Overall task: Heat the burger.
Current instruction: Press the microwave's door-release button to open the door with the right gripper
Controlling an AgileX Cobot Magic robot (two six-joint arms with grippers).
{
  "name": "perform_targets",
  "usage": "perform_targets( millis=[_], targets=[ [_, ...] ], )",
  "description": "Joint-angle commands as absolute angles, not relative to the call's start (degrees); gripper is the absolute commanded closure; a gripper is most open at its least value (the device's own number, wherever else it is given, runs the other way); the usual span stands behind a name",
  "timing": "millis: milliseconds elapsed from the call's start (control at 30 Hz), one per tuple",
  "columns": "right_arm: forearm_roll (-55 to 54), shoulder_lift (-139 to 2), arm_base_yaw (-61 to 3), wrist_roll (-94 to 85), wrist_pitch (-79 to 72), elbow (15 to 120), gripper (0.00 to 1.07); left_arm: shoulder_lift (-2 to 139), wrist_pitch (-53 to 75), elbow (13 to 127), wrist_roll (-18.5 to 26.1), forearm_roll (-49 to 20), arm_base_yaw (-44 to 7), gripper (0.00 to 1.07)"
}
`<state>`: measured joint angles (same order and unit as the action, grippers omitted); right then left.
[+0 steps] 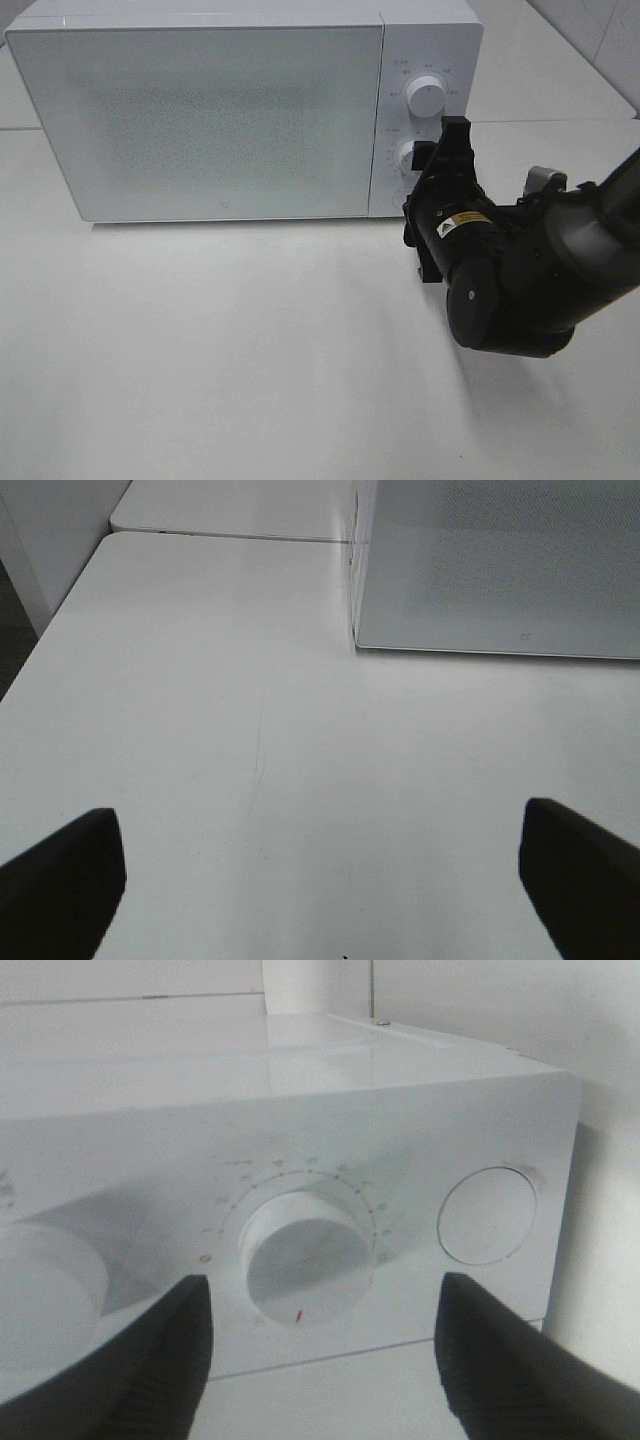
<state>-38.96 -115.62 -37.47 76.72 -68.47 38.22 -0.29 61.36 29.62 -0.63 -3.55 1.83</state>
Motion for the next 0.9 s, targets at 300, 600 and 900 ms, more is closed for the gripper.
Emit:
perform_targets(
  millis=[300, 600, 900],
  targets=[
    [-28.4, -105.6, -37.5, 53.8, -59.1, 32.9, 0.42, -1.3, 61.3, 29.7, -0.9, -3.5, 1.9, 0.06],
    [-23.3, -96.0, -35.4, 15.8, -29.2, 33.3, 0.42, -1.3, 61.3, 29.7, -0.9, -3.5, 1.9, 0.06],
    [-8.5, -86.6, -30.8, 2.2, 2.1, 37.6, 0.42, -1.3, 61.3, 29.7, -0.9, -3.5, 1.9, 0.06]
  ],
)
